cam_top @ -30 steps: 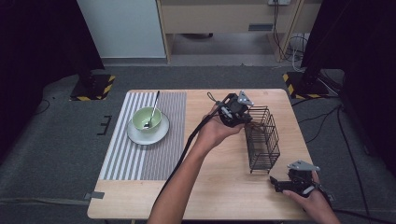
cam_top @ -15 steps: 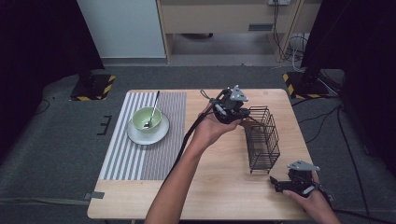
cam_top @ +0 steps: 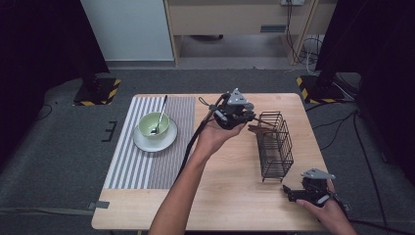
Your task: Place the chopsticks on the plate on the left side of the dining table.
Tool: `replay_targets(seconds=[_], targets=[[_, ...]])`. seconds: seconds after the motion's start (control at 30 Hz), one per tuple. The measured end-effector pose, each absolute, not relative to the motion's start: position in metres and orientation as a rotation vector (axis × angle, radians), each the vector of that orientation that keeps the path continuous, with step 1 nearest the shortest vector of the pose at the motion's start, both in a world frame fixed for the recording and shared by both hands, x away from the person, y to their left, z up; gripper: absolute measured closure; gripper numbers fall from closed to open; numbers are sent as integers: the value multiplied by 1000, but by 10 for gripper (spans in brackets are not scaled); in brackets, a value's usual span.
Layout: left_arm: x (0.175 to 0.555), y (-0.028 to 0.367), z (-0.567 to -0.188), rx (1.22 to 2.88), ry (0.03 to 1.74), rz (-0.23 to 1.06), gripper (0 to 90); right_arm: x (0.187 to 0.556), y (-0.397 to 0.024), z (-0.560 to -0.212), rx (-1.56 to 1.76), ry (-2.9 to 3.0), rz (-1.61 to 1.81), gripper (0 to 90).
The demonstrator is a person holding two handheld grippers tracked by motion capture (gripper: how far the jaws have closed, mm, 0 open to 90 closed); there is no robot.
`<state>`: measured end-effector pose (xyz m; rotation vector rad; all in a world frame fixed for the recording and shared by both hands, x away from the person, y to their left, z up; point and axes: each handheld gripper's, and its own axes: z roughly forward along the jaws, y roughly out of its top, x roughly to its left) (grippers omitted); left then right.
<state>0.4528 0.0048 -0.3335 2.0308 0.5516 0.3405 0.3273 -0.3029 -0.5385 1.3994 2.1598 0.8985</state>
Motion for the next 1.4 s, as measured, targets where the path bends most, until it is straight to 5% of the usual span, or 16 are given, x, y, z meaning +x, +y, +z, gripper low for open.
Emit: replay_targets(seconds=[1.4], targets=[[448, 40, -329, 1721, 602, 335, 841, 327, -303, -538, 1404, 2160, 897, 4]])
